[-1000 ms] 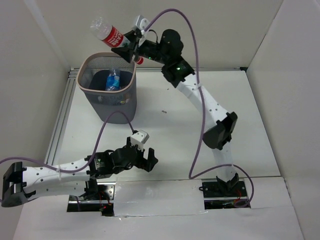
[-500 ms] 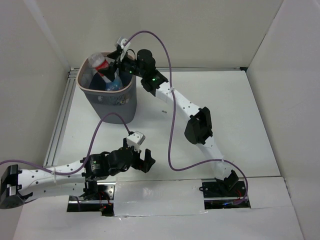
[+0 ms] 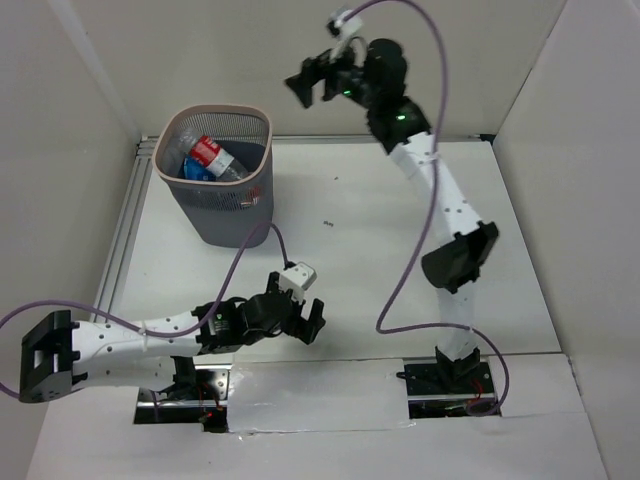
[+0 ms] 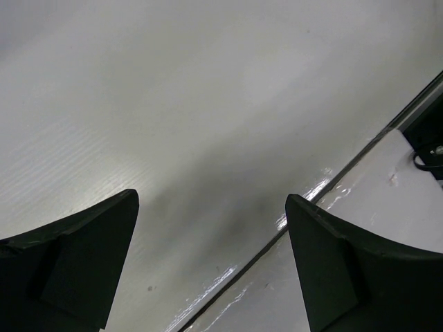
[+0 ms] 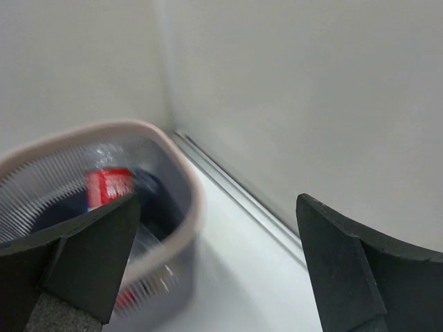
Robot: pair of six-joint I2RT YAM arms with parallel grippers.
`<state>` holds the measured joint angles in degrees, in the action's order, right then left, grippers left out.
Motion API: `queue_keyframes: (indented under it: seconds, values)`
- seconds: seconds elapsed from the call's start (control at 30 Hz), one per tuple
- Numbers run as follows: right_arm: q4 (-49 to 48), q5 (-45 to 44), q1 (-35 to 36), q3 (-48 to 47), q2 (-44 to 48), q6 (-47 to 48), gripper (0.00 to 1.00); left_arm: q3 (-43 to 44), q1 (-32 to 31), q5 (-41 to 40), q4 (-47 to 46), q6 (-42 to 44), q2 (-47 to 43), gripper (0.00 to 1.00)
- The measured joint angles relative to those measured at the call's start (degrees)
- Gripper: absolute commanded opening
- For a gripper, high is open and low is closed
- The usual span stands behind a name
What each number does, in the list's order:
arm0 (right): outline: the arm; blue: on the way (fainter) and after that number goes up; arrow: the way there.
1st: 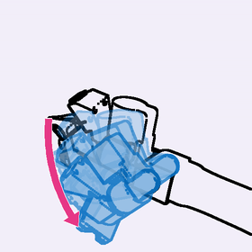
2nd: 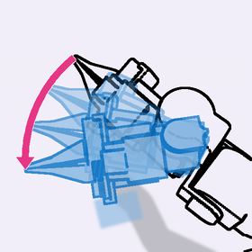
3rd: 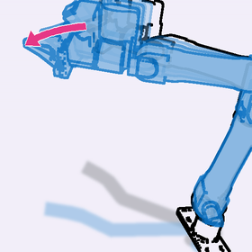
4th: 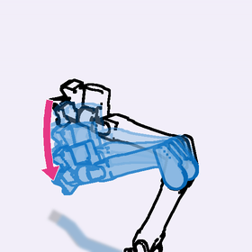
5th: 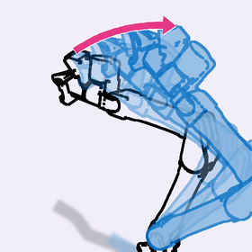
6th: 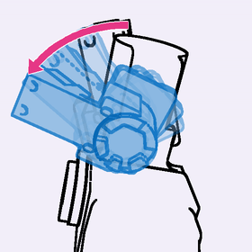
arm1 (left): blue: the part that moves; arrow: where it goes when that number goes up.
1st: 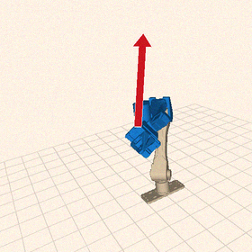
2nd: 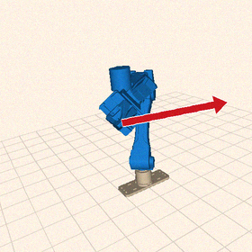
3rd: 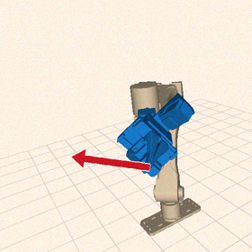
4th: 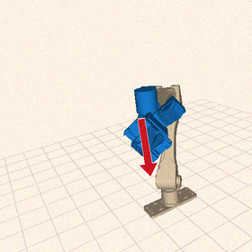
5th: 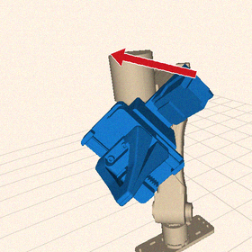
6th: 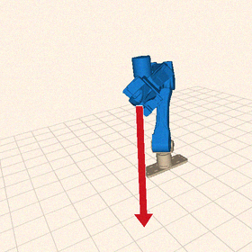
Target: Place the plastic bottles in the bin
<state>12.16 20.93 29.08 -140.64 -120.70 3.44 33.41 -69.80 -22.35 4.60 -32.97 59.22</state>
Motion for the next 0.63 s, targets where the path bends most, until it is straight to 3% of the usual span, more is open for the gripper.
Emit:
queue_keyframes:
  seconds: [0.07,0.23,0.47,0.63]
  values:
    - [5.0,-0.9,-5.4,6.0,6.6,0.6,1.0,1.9,0.2,0.7,-0.9,0.9,1.2,1.0]
    - [14.6,-7.3,-18.9,33.6,25.9,3.1,1.0,4.3,2.4,2.3,-3.1,2.9,1.7,1.0]
    - [21.3,-19.6,-20.1,61.6,41.8,4.4,1.0,4.5,9.3,5.7,-3.8,3.0,1.2,1.0]
    - [22.0,-22.1,-24.9,73.2,53.0,4.4,1.0,4.5,11.4,7.0,-3.7,3.1,-0.6,1.0]
